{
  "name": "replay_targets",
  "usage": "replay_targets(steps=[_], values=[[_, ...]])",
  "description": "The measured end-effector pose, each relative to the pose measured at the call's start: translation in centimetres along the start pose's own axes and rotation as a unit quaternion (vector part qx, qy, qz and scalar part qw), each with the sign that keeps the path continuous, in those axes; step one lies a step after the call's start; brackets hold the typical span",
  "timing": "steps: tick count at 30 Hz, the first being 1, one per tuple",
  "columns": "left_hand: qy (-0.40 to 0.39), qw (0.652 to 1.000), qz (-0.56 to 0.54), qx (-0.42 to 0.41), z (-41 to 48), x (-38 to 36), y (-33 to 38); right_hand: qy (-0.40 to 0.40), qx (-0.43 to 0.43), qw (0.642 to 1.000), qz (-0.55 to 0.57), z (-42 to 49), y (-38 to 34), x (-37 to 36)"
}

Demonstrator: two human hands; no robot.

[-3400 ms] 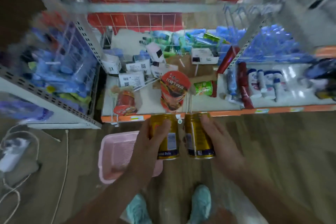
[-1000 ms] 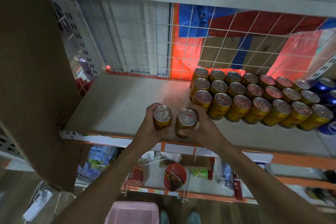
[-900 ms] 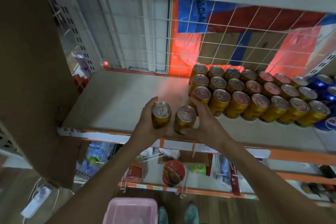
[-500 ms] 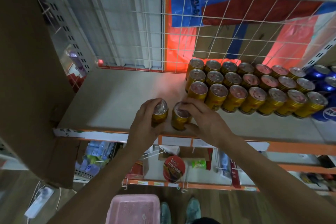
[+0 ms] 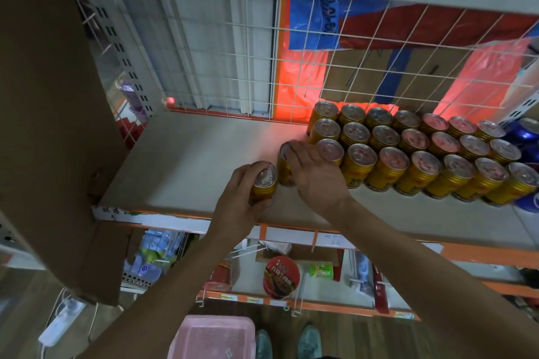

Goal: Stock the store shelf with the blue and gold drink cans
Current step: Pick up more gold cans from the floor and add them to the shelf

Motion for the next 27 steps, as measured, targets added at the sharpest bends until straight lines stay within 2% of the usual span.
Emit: replay_targets(steps=[6,13,17,27], values=[[0.001,1.0,0.002,0.001,2.1,-0.1,-0.1,-0.057,-0.024,0.993,-0.102,4.8,0.7,-0.6],[0.001,1.0,-0.015,0.006,3.1,-0.3,-0.4,-0.129,-0.044,0.986,-0.096,8.8,3.0,-0.7],[0.001,1.0,-0.008,0.003,3.1,-0.3,-0.6,-0.16,-0.083,0.979,-0.094,10.8,5.4,-0.7],[-0.014,1.0,-0.012,-0.004,4.3,-0.6,-0.6,-0.145,-0.092,0.977,-0.128,12.2,7.2,-1.4]])
Point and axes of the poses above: each hand's wrist, its own z-axis towards the middle knuckle, its own x-axis out of the back of the hand, y = z × x, the point moved 10 cm from there along z, towards the middle knuckle, and after that the axes turned 7 degrees about -y, right-handed, at the moved point
